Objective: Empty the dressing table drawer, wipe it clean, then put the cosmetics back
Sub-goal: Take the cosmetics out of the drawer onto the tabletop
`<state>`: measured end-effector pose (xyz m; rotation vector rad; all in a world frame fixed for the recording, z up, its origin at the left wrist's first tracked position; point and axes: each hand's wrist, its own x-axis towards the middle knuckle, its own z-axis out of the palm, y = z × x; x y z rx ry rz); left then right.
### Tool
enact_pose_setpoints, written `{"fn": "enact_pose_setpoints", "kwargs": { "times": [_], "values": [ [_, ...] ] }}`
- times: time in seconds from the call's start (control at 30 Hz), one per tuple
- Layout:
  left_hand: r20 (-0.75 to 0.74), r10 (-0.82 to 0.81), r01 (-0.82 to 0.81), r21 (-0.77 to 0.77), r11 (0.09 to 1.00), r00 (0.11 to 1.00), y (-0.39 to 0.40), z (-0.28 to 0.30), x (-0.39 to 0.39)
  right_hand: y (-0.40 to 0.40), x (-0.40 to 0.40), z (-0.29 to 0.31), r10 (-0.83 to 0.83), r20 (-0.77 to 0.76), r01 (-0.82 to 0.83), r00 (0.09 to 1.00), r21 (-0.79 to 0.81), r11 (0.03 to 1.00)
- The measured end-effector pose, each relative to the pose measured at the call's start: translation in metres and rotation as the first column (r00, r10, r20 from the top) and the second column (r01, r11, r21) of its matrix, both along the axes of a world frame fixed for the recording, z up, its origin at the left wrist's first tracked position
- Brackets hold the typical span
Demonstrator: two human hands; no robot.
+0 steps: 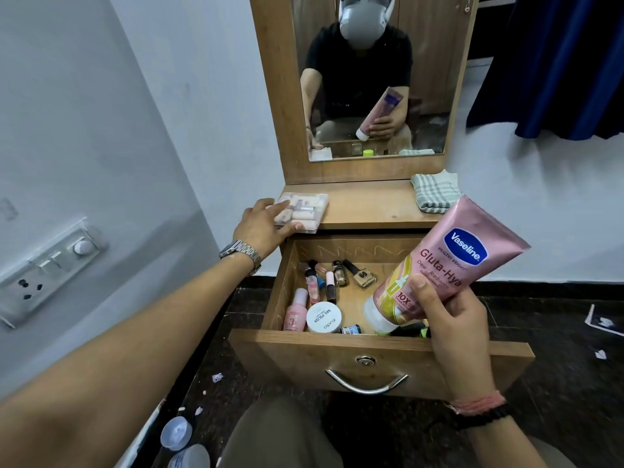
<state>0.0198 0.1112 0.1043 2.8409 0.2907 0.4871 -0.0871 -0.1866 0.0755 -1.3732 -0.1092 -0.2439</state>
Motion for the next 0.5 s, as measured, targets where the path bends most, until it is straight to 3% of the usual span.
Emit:
{"fn": "enact_pose_setpoints", "kwargs": {
  "times": [0.27,0.5],
  "values": [
    [-0.071,-0.071,0.075,0.056,0.996,0.995,-0.012,0.009,0.006,0.002,-0.001,0.001,0.003,-0.004,-0.004,1.000,-0.025,1.000],
    [-0.107,-0.057,0.058,0.001,0.998,0.993,-0.008,0.013,0.029,0.002,-0.002,0.004,0.007,0.008,-0.007,1.000,-0.032,0.999]
  ]
}}
